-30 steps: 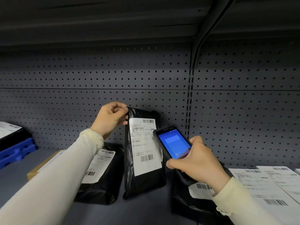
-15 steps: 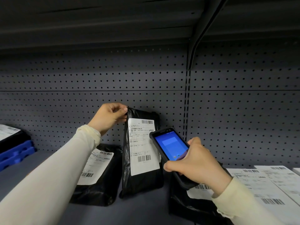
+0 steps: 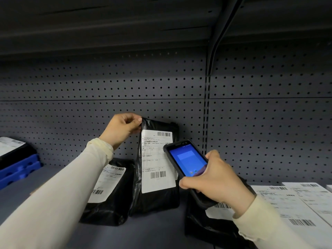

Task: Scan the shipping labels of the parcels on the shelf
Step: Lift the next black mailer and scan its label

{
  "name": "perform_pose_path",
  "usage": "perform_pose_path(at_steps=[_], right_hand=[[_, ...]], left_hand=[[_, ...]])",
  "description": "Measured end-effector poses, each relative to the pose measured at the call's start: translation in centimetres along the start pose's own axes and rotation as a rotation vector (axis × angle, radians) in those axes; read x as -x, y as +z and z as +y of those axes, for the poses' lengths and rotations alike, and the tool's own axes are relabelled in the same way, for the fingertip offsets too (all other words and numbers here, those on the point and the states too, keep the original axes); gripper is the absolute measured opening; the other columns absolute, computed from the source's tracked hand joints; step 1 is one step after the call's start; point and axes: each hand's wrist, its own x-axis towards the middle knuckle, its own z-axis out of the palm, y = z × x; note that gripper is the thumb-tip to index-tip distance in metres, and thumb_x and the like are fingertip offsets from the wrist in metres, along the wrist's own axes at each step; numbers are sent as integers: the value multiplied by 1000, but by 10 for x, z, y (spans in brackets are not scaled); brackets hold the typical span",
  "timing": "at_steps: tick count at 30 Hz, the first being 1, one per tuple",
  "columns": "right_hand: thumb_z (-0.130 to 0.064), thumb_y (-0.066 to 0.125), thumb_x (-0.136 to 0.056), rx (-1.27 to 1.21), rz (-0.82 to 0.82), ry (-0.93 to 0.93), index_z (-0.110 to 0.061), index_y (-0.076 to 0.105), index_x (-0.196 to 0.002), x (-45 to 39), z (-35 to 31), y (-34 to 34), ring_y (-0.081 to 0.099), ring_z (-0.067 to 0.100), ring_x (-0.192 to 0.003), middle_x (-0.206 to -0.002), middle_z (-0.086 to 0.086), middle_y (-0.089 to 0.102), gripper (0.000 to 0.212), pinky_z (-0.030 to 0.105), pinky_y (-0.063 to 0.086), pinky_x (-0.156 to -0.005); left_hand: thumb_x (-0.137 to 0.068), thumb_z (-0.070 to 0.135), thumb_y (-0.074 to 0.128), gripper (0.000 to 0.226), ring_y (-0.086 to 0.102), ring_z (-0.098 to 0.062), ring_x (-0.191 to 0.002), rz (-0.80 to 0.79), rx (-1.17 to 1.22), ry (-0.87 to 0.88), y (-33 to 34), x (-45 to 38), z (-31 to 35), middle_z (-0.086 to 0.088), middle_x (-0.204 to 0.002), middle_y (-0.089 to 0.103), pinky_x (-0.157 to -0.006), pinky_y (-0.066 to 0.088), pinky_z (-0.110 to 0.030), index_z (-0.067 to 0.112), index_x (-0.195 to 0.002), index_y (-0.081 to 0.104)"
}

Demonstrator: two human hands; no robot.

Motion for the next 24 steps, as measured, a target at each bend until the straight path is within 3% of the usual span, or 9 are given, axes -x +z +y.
perform_pose_path(at_steps=[6, 24], right_hand=[[-38, 82, -59, -14, -3, -9, -18, 39, -107, -1, 1, 2, 59, 7, -68, -72, -8, 62, 67, 23, 45, -53], [-37, 84, -52, -47, -9, 1, -18, 39, -108, -2, 4, 4, 61, 13, -67, -74, -5, 63, 74, 31, 55, -62]], left_hand=[[-93, 0, 51, 19, 60, 3, -52, -3, 2, -1, 2, 1, 2, 12, -53, 65, -58, 52, -10, 10, -79, 61], [-92, 1, 52, 20, 60, 4, -53, -8, -37, 34, 2, 1, 3, 13, -54, 66, -60, 52, -9, 11, -78, 62]])
